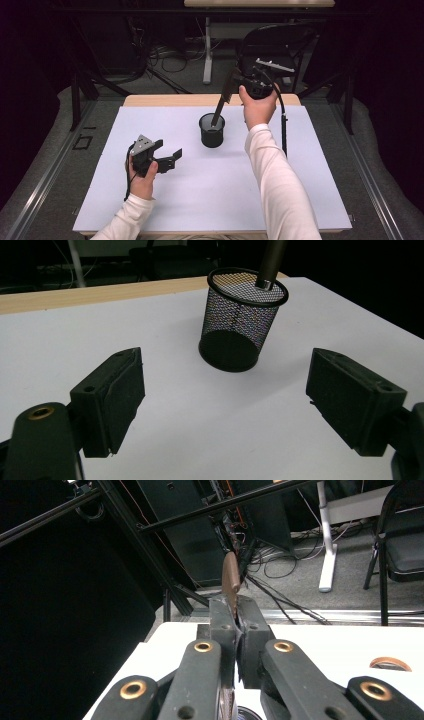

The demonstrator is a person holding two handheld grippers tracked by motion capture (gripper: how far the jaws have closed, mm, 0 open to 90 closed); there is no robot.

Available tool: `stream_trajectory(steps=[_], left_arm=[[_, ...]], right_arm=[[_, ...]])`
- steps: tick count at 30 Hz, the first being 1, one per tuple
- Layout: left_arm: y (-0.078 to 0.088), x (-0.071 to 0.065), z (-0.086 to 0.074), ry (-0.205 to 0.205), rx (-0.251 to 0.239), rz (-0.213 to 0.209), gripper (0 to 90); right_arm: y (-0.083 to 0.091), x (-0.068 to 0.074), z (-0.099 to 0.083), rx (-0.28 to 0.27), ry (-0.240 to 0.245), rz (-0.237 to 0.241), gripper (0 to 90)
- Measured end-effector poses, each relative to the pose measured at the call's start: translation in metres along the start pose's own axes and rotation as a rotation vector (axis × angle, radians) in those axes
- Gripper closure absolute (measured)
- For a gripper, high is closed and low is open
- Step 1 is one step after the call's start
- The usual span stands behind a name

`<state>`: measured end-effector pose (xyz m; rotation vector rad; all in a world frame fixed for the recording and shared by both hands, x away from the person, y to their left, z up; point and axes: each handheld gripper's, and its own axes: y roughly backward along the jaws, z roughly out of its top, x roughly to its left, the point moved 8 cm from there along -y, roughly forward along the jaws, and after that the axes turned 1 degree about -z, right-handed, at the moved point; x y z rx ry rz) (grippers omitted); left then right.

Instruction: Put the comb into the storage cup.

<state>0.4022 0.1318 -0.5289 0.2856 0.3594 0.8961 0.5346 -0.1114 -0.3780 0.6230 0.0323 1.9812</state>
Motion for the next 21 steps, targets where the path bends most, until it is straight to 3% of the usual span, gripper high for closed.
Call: stream_trajectory(steps=[21], left_arm=[[0.000, 0.002, -0.001, 0.003, 0.006, 0.003, 16.3]], right_arm=[[-0.021, -0.005, -0.031, 0.052, -0.002, -0.007, 88.2]])
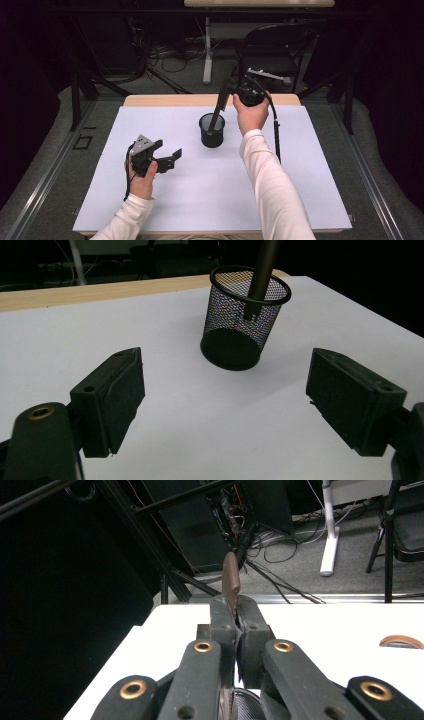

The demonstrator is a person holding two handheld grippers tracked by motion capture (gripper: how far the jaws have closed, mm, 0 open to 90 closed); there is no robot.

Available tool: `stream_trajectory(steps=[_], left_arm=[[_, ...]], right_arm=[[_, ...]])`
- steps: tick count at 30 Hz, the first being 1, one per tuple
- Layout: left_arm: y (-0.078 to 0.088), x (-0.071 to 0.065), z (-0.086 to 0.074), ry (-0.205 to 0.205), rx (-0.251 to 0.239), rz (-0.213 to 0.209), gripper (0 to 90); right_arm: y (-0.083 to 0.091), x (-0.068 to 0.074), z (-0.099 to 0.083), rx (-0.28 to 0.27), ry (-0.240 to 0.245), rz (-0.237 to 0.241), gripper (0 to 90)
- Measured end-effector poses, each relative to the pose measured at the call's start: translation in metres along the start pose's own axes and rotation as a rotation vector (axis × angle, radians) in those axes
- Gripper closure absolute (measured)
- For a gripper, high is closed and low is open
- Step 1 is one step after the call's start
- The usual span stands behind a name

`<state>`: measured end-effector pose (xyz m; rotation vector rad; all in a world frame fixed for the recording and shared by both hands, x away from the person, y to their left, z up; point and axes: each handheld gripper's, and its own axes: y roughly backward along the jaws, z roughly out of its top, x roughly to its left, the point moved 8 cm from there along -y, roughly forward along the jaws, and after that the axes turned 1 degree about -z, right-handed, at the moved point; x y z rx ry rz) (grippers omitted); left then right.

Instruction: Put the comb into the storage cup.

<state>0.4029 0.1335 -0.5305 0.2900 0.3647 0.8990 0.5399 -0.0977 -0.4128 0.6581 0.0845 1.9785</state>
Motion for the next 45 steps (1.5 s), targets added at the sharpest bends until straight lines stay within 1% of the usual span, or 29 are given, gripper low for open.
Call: stream_trajectory(steps=[13, 19, 24, 33, 45], left_arm=[[0.000, 0.000, -0.001, 0.001, 0.003, -0.001, 16.3], [0.000, 0.001, -0.001, 0.001, 0.005, 0.000, 16.3], [0.000, 0.000, -0.001, 0.001, 0.002, 0.001, 16.3], [0.000, 0.000, -0.001, -0.001, 0.006, 0.002, 16.3], [0.000, 0.000, -0.002, -0.001, 0.006, 0.002, 16.3]], right_arm=[[-0.013, -0.004, -0.017, 0.025, -0.002, -0.007, 88.2], [-0.017, -0.005, -0.023, 0.033, -0.005, -0.003, 88.2], [-0.019, -0.006, -0.028, 0.038, -0.009, -0.001, 88.2], [-0.022, -0.012, -0.034, 0.048, -0.018, -0.007, 88.2], [-0.024, -0.018, -0.043, 0.050, -0.039, -0.003, 88.2]])
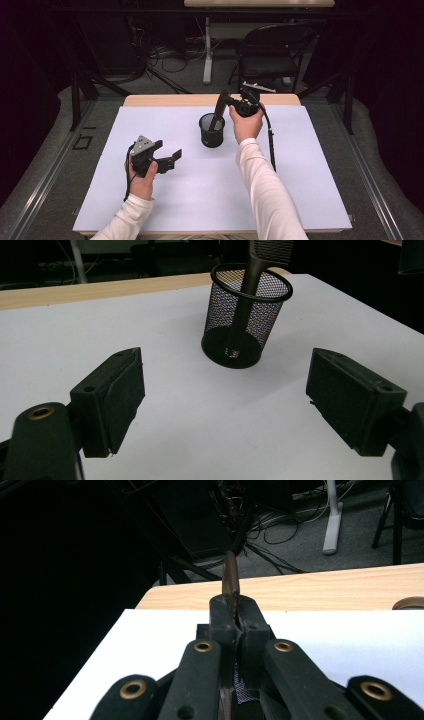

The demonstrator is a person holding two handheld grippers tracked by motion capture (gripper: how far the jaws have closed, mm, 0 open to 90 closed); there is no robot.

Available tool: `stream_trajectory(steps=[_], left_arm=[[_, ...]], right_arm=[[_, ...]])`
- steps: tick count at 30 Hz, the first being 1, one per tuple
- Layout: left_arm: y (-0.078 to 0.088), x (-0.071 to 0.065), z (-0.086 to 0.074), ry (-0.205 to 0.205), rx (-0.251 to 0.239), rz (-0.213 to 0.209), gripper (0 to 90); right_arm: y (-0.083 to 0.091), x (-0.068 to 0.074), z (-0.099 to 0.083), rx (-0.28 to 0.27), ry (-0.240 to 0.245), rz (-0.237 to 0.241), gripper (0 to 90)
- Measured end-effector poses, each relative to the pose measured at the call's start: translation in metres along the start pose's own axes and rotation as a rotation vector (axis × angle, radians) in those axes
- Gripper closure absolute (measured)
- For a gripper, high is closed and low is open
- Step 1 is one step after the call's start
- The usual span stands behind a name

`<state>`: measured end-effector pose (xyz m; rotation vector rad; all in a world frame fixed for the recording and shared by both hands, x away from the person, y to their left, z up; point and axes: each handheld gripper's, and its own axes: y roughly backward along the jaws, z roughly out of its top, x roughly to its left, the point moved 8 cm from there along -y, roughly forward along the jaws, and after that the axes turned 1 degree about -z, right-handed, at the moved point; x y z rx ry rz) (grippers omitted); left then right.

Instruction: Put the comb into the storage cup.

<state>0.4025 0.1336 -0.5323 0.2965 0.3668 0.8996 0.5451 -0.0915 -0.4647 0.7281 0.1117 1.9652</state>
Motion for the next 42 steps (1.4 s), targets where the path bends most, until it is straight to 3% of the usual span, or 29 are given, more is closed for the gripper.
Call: stream_trajectory(steps=[42], left_arm=[[0.000, 0.003, -0.001, 0.001, 0.002, 0.008, 16.3]], right_arm=[[0.003, -0.028, -0.002, 0.001, -0.090, 0.013, 88.0]])
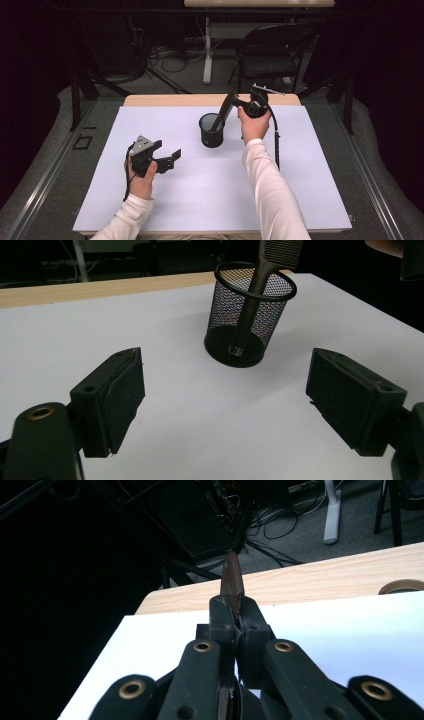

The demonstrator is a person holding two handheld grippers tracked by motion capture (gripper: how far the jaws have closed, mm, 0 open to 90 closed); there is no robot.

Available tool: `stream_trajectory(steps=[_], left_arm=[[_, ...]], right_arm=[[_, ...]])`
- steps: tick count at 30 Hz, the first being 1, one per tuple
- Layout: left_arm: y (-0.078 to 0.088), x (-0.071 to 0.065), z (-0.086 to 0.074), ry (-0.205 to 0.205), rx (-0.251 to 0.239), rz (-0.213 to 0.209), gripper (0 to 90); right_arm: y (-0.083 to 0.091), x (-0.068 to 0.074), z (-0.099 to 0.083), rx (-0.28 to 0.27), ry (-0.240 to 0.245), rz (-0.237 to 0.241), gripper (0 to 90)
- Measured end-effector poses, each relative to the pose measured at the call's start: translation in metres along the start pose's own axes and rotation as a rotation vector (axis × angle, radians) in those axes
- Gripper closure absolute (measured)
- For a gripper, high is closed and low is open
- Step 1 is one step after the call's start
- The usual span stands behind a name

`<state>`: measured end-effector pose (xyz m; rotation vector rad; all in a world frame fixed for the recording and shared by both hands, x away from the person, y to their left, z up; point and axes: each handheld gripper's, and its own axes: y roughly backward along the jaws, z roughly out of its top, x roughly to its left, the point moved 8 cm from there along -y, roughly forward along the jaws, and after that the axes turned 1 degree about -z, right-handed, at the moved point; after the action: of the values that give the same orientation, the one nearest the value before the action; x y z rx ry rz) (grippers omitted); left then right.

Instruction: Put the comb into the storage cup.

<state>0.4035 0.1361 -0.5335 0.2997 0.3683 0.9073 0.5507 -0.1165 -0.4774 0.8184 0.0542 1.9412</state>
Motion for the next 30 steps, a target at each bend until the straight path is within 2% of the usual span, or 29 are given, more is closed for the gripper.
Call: stream_trajectory(steps=[18, 30], left_arm=[[0.0011, 0.0019, -0.0015, 0.005, 0.001, 0.005, 16.3], [0.0010, 0.0023, -0.0021, 0.004, 0.006, 0.009, 16.3]], right_arm=[[-0.0002, -0.0047, -0.0002, 0.002, 0.000, -0.005, 86.2], [0.0033, -0.0063, 0.0018, 0.003, 0.000, 0.002, 68.6]])
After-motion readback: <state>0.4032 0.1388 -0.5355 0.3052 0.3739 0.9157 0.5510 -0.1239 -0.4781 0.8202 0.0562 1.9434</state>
